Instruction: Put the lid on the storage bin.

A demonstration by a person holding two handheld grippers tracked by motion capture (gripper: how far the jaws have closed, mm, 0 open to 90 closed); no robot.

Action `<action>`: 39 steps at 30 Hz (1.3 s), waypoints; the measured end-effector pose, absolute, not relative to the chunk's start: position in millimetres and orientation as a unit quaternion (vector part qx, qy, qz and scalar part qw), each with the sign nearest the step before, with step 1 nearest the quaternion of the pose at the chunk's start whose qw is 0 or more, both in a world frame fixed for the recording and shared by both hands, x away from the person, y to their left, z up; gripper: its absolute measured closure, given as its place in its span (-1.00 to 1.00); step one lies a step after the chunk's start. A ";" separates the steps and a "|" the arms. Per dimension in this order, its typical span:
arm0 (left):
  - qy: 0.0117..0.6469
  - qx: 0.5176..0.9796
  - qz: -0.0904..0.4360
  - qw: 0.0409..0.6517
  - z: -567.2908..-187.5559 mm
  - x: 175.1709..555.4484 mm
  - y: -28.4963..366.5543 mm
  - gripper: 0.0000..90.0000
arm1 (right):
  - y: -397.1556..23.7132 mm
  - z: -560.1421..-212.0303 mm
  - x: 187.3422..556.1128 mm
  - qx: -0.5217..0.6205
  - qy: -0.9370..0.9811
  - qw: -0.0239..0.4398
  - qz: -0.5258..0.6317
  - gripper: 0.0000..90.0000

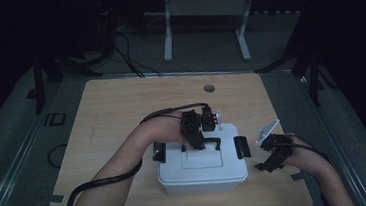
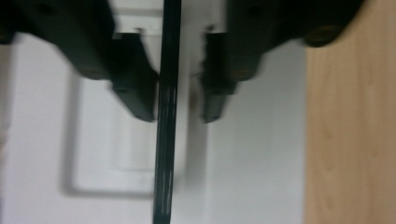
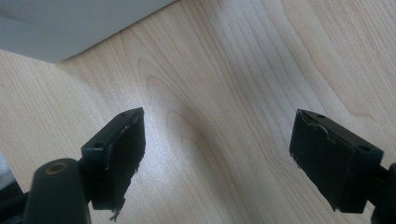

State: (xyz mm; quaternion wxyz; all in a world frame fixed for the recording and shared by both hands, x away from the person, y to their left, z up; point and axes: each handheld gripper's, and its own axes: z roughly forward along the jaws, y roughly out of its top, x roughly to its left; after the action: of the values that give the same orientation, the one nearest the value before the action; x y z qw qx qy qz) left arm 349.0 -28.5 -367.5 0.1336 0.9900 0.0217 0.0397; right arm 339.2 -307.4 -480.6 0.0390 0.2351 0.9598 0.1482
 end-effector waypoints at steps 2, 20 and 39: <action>0.038 0.987 0.041 0.150 -368.3 351.7 -22.9 -0.02 | -307.4 -480.0 339.2 0.235 0.960 0.039 0.149 -0.60; 0.101 0.961 0.083 0.244 -375.6 355.8 33.9 -0.81 | -306.6 -479.0 340.3 0.237 0.959 0.042 0.150 -0.60; 0.169 0.925 0.095 0.327 -383.7 347.4 106.7 -0.81 | -307.8 -477.7 339.7 0.246 0.955 0.046 0.161 -0.60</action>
State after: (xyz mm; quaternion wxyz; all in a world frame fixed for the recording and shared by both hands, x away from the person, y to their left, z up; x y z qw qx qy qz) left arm 347.4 106.7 -383.7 0.3271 0.9248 0.1692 0.0952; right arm 339.7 -307.8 -477.7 0.0458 0.2458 0.9548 0.1608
